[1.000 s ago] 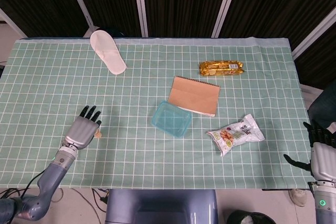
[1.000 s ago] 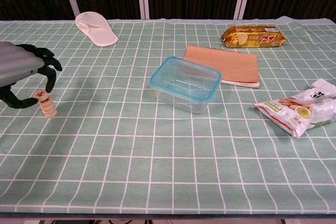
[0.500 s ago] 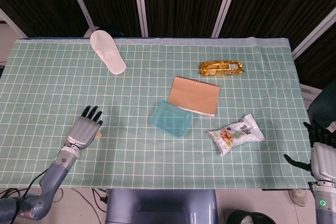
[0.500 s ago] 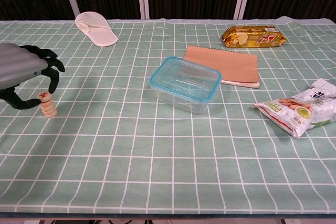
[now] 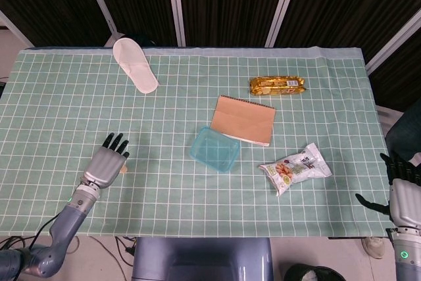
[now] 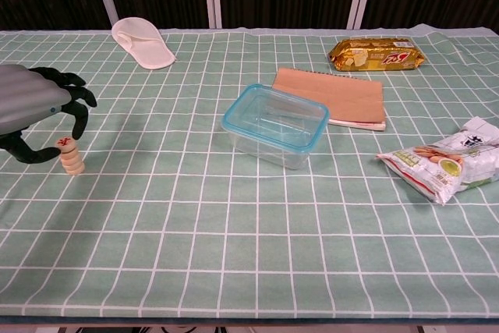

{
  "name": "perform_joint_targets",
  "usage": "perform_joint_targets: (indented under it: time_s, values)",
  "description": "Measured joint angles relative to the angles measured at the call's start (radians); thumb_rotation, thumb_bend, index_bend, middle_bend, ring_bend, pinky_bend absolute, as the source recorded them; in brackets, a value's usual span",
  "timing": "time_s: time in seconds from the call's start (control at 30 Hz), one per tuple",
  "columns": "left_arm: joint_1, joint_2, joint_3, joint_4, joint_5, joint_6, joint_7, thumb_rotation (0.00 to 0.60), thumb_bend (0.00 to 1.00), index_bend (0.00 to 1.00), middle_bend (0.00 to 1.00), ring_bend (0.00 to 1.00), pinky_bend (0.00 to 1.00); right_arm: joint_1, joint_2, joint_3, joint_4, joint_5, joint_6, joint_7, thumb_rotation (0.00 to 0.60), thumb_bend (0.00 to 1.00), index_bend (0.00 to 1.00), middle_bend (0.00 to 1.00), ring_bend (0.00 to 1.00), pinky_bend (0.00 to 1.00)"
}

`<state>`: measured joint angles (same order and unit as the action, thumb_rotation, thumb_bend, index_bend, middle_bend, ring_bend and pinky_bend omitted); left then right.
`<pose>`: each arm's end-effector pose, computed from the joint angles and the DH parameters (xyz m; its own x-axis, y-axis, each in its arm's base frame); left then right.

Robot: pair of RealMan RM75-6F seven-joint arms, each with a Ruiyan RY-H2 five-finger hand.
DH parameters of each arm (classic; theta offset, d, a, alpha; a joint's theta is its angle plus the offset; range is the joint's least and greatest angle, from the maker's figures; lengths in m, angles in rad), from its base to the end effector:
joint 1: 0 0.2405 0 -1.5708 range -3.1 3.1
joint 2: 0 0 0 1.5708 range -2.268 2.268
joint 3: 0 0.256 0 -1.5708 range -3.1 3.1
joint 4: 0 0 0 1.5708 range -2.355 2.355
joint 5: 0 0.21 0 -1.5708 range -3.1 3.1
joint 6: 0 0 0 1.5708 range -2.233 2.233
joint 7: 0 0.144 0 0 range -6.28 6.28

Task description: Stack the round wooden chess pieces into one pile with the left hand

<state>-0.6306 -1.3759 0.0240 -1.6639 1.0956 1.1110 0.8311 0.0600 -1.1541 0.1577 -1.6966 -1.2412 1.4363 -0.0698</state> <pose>-0.2095 0.2867 0.0210 0.8303 0.1607 0.5337 0.5494 -0.3976 -0.7349 -0.3236 -0.1897 0.1597 0.3088 0.0258 0.9508 -0.9235 0.2473 0.2933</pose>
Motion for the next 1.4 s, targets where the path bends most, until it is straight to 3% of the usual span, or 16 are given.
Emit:
perform_joint_targets:
  time_s: [1.07, 1.3, 1.4]
  values:
    - [0.003, 0.003, -0.004, -0.013, 0.002, 0.001, 0.016, 0.600, 0.36, 0.39, 0.14, 0.00, 0.10, 0.001, 0.001, 0.001, -0.004, 0.008, -0.003, -0.005, 0.600, 0.20, 0.11, 0.00, 0.06, 0.00]
    - [0.017, 0.038, -0.016, -0.056, 0.035, 0.040, -0.021, 0.600, 0.36, 0.32, 0.14, 0.00, 0.10, 0.002, -0.001, 0.001, -0.001, 0.006, -0.004, -0.005, 0.600, 0.20, 0.11, 0.00, 0.06, 0.00]
    - [0.033, 0.067, -0.017, -0.084, 0.068, 0.072, -0.054, 0.600, 0.35, 0.22, 0.13, 0.00, 0.10, 0.002, -0.001, 0.000, -0.002, 0.004, -0.003, -0.006, 0.600, 0.20, 0.11, 0.00, 0.06, 0.00]
